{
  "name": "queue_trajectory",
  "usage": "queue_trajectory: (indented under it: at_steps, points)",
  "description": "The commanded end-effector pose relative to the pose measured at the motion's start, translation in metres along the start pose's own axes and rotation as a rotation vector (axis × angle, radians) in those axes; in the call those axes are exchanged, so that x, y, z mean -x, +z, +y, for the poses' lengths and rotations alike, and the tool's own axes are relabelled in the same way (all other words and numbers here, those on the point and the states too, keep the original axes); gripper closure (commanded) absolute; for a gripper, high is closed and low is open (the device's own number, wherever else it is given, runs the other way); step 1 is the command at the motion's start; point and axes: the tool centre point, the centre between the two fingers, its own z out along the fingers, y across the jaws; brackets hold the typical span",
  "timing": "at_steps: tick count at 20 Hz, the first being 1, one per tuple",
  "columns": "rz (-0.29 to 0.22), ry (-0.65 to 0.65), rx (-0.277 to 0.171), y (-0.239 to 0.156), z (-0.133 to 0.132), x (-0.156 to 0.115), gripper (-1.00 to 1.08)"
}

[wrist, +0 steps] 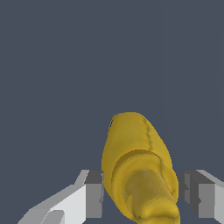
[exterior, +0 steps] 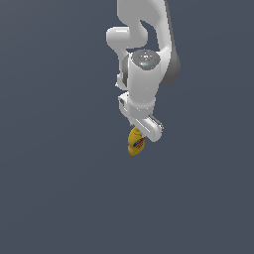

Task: Pick up the object and move it to a goal position.

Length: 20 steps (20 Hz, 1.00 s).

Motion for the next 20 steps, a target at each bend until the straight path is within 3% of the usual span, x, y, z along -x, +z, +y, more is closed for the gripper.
queue_trajectory:
  at_steps: [1,13,20]
  points:
    - [0.005,0.001,-0.007,-0.011,0.006,-0.024,1.08]
    - [0.005,0.0,-0.007,-0.049,0.045,-0.147,1.08]
    - [0.005,0.0,-0.007,-0.066,0.062,-0.205,1.08]
